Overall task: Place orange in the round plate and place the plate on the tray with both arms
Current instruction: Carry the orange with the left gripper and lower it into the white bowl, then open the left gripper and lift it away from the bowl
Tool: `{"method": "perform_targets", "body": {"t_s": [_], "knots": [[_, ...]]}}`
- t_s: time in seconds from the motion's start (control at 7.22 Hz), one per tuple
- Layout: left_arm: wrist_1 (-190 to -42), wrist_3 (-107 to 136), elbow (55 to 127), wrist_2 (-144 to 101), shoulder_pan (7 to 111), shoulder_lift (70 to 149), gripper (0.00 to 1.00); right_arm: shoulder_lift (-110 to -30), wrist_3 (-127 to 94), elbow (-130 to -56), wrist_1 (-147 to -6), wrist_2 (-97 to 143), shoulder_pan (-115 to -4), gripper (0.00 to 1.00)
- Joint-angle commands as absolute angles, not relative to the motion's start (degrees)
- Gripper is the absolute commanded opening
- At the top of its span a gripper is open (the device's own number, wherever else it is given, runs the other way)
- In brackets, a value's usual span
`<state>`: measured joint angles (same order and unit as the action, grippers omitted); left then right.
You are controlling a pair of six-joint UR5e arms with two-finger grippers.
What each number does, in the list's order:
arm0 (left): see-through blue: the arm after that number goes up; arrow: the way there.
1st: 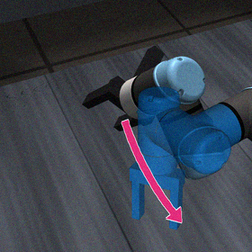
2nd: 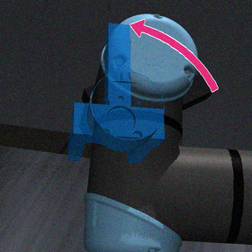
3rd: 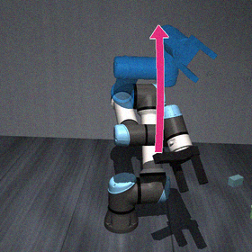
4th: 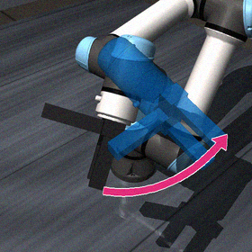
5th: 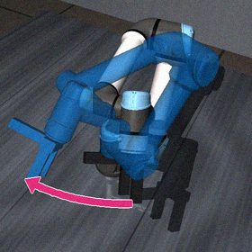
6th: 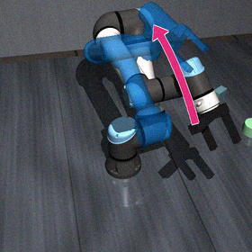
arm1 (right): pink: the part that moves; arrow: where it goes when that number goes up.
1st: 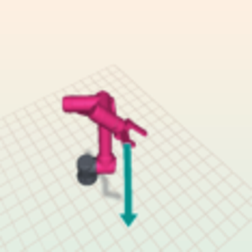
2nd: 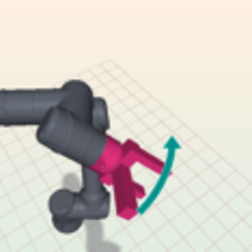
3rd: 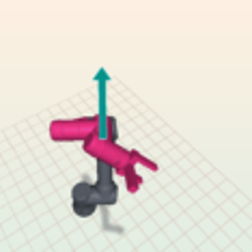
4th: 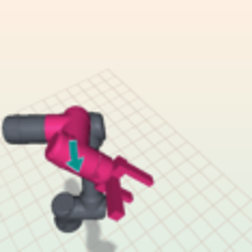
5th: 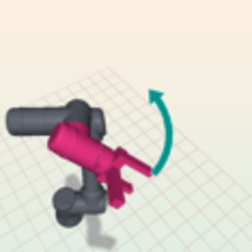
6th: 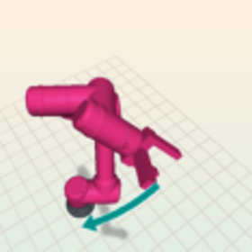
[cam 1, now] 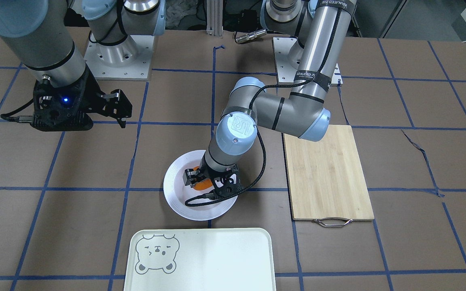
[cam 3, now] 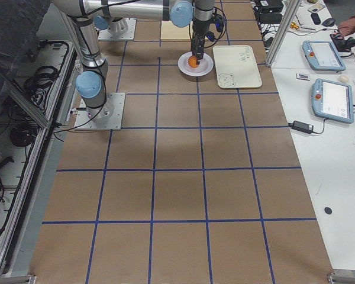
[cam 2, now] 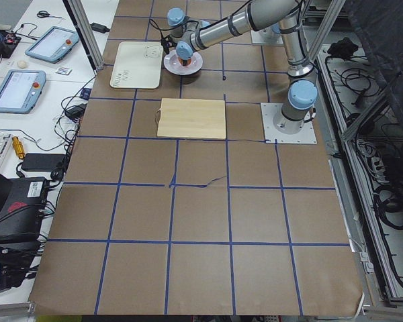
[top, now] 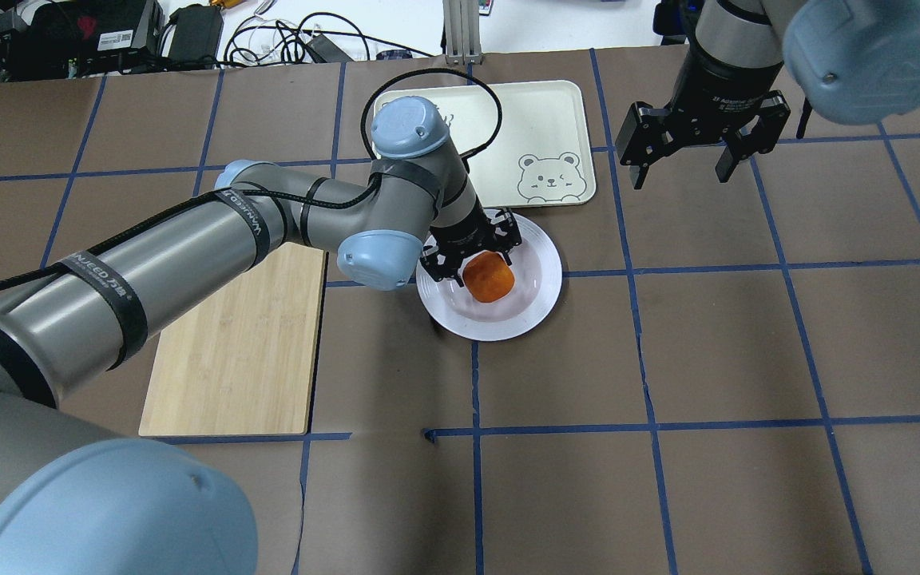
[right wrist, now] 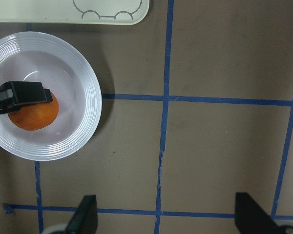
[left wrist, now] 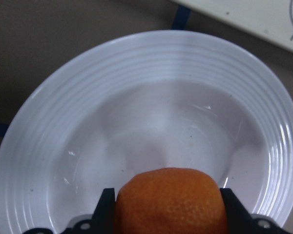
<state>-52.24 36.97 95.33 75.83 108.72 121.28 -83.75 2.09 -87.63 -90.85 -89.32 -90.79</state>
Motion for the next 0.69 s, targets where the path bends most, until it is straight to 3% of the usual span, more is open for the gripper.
{"method": "perform_targets", "body": {"t_s": [0.0,0.55], "knots": [[-52.55,33.95,94.75,76.11,108.2,118.85,1.0,-84.02,2.28,-87.28,-90.88,-89.12,-90.7,1.0],[-78.58,20.87,88.0,81.26,100.64,104.01,1.0,-86.3,-3.38,-85.96,-90.61,-89.12,-91.32,1.0]]}}
